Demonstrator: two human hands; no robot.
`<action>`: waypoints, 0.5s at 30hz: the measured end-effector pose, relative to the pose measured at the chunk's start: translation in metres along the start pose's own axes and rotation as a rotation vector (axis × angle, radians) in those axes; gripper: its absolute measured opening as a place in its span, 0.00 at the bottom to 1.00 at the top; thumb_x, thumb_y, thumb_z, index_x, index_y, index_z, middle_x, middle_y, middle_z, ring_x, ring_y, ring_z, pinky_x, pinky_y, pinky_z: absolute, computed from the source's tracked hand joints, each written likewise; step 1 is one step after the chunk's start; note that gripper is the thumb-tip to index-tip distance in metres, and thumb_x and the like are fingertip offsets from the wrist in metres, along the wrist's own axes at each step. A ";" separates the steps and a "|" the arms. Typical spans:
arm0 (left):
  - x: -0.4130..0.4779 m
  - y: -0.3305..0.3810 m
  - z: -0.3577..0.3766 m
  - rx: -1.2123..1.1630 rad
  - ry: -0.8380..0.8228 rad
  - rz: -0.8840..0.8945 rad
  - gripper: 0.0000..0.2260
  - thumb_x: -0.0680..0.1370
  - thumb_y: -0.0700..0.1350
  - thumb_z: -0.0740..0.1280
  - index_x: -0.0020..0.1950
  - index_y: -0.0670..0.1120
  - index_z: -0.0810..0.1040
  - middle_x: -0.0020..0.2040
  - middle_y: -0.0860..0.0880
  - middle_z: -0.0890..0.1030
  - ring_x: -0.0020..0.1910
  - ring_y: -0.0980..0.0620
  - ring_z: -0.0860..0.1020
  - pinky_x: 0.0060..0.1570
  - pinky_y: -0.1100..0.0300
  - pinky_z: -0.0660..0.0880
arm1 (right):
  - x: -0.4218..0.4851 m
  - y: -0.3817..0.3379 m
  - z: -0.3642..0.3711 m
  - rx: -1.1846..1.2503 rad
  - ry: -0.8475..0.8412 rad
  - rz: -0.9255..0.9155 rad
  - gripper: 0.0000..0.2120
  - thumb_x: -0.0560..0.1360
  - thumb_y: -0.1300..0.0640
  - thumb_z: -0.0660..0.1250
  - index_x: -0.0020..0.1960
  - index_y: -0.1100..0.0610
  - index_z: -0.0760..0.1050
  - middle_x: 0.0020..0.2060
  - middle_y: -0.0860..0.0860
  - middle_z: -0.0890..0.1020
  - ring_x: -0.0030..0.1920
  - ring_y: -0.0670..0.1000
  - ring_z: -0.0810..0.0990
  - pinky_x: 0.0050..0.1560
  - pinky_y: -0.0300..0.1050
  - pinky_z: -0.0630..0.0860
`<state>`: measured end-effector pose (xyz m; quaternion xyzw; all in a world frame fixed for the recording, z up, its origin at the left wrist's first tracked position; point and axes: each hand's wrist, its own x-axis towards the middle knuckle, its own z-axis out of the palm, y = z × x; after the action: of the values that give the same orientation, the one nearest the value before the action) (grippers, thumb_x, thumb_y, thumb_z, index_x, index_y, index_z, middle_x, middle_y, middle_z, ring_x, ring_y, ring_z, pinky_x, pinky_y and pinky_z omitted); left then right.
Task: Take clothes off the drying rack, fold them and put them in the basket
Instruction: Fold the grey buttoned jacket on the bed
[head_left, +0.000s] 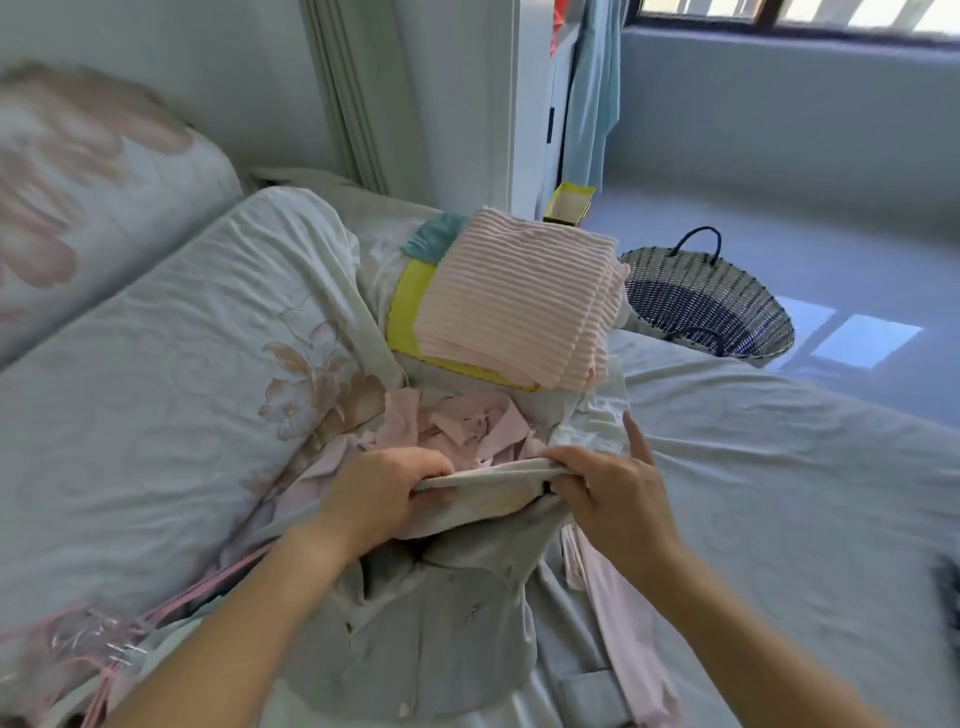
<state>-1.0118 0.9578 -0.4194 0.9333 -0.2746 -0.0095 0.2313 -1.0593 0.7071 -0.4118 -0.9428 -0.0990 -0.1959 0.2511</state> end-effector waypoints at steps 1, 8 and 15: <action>-0.011 0.003 -0.008 -0.047 0.011 -0.041 0.11 0.75 0.62 0.62 0.49 0.60 0.81 0.42 0.62 0.81 0.40 0.63 0.75 0.43 0.64 0.73 | 0.000 -0.001 -0.011 0.013 0.016 0.025 0.16 0.72 0.52 0.57 0.47 0.51 0.83 0.33 0.46 0.84 0.31 0.48 0.82 0.73 0.50 0.51; -0.057 0.061 -0.069 -0.167 0.232 0.028 0.16 0.78 0.62 0.60 0.51 0.55 0.83 0.41 0.67 0.79 0.42 0.65 0.78 0.40 0.68 0.73 | -0.002 -0.006 -0.091 -0.083 0.081 -0.024 0.15 0.73 0.49 0.58 0.47 0.48 0.83 0.39 0.45 0.82 0.39 0.52 0.81 0.59 0.48 0.68; -0.036 0.128 -0.128 0.319 0.414 0.021 0.19 0.77 0.60 0.57 0.41 0.51 0.83 0.33 0.51 0.81 0.31 0.48 0.80 0.27 0.58 0.73 | 0.004 -0.021 -0.175 -0.390 0.039 -0.106 0.09 0.70 0.59 0.70 0.33 0.57 0.74 0.21 0.51 0.74 0.19 0.55 0.73 0.25 0.41 0.68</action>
<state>-1.0890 0.9361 -0.2526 0.9371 -0.2293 0.2273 0.1327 -1.1177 0.6363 -0.2616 -0.9630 -0.1036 -0.2427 0.0553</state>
